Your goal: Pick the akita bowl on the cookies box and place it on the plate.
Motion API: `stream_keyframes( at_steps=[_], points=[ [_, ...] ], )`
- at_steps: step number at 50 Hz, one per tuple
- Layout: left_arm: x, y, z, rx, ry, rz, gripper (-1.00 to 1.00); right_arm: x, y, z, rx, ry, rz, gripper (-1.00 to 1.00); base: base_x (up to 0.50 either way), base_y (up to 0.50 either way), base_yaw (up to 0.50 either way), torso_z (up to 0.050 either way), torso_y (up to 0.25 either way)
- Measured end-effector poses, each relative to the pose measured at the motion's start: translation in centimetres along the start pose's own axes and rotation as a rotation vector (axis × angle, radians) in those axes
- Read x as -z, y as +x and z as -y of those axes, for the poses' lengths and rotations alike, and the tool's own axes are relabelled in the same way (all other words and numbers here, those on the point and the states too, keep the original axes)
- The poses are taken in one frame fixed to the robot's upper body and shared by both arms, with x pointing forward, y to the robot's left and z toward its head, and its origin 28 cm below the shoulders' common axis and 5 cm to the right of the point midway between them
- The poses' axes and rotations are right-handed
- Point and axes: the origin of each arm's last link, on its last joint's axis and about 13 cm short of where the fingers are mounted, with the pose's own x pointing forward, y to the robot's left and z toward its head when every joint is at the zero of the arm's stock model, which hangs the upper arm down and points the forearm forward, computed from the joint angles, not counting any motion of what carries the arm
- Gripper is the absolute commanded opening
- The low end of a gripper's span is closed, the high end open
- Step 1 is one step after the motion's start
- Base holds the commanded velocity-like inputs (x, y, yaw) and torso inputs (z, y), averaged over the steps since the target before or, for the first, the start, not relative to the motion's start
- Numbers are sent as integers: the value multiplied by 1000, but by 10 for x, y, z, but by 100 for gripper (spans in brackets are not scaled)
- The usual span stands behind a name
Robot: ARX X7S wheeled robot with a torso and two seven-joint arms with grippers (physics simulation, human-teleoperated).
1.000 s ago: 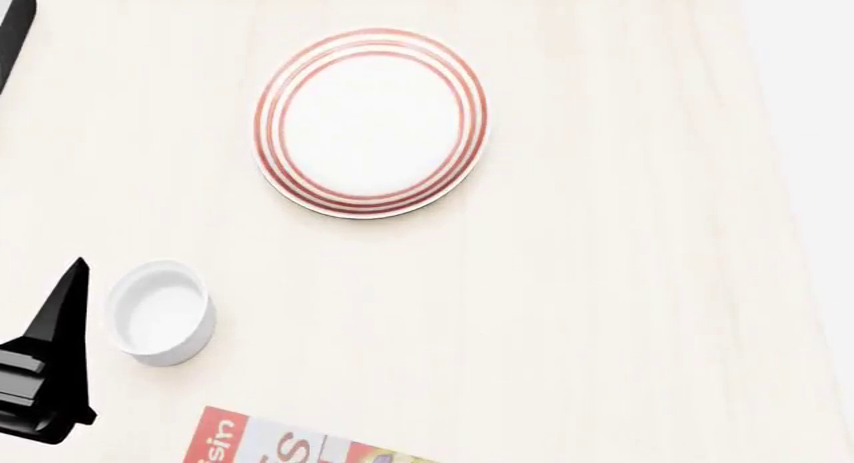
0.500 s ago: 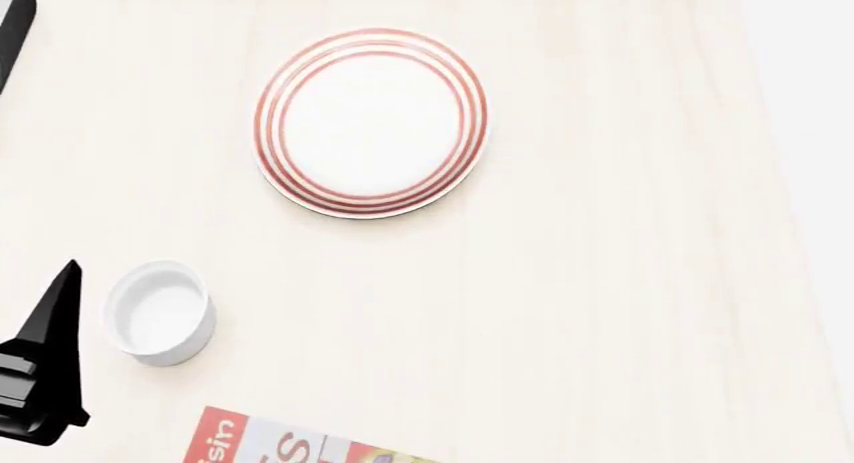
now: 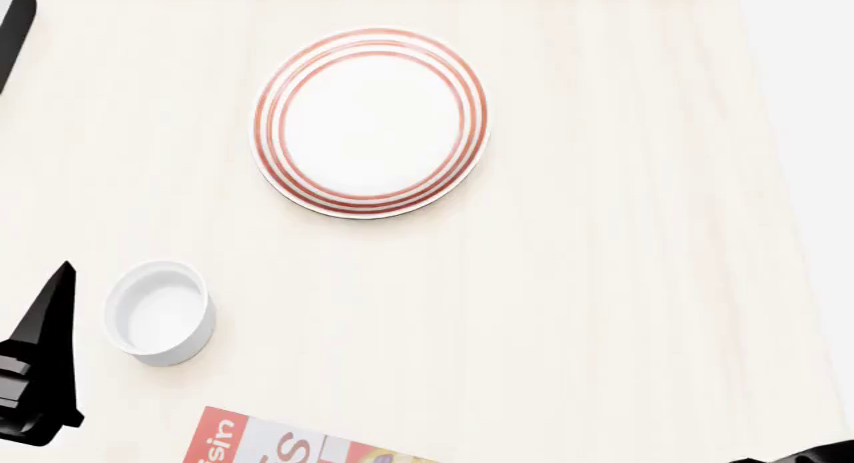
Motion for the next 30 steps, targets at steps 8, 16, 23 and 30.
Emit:
stream_keyframes(
  at_steps=[8, 16, 23, 30],
  points=[
    [0, 0, 0, -1, -2, -1, 100, 0, 5, 0, -2, -20, -3, 100, 0, 0, 0, 0, 0],
    [1, 0, -1, -2, -4, -3, 100, 0, 9, -1, -11, -33, -2, 100, 0, 0, 0, 0, 0],
    [1, 0, -1, -3, -4, -4, 100, 0, 11, -3, -29, -40, 0, 100, 0, 0, 0, 0, 0],
    [1, 0, -1, -4, -4, -4, 100, 2, 13, -3, -30, -48, 2, -100, 0, 0, 0, 0, 0]
  ],
)
